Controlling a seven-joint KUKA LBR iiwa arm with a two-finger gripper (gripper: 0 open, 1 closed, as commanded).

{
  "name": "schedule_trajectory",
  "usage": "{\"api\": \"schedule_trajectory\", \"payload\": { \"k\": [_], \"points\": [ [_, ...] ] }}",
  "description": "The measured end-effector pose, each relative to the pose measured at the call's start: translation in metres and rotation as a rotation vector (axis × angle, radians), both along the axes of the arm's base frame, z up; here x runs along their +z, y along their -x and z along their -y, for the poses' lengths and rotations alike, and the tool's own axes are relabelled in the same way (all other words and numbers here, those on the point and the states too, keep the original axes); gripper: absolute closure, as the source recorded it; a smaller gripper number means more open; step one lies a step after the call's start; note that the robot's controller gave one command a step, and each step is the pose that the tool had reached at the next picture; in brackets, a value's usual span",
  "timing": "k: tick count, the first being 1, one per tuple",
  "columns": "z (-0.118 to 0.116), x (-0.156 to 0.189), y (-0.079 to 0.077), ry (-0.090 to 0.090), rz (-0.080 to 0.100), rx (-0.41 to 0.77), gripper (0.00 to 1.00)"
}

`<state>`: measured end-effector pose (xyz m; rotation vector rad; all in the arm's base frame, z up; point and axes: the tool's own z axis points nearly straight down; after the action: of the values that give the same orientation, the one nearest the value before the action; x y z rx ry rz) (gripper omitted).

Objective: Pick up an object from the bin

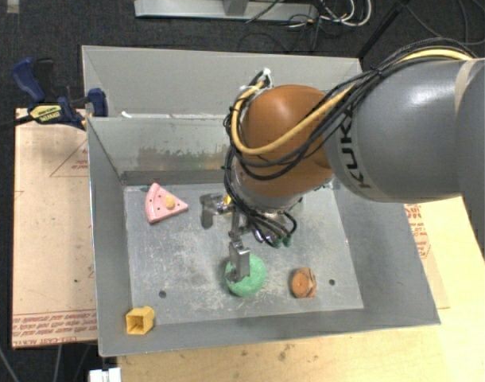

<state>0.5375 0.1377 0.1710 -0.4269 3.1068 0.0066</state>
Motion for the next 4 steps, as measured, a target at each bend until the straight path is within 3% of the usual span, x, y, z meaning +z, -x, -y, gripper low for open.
{"api": "schedule_trajectory", "payload": {
  "k": [1,2,3,4],
  "points": [
    [0.034,0.003,0.025,0.005,-0.004,-0.056,0.00],
    [0.043,-0.017,0.002,0.003,-0.002,0.037,0.00],
    [0.079,-0.071,0.024,0.002,0.002,-0.056,0.00],
    [0.068,-0.094,0.030,0.003,-0.005,-0.039,1.00]
  ]
}}
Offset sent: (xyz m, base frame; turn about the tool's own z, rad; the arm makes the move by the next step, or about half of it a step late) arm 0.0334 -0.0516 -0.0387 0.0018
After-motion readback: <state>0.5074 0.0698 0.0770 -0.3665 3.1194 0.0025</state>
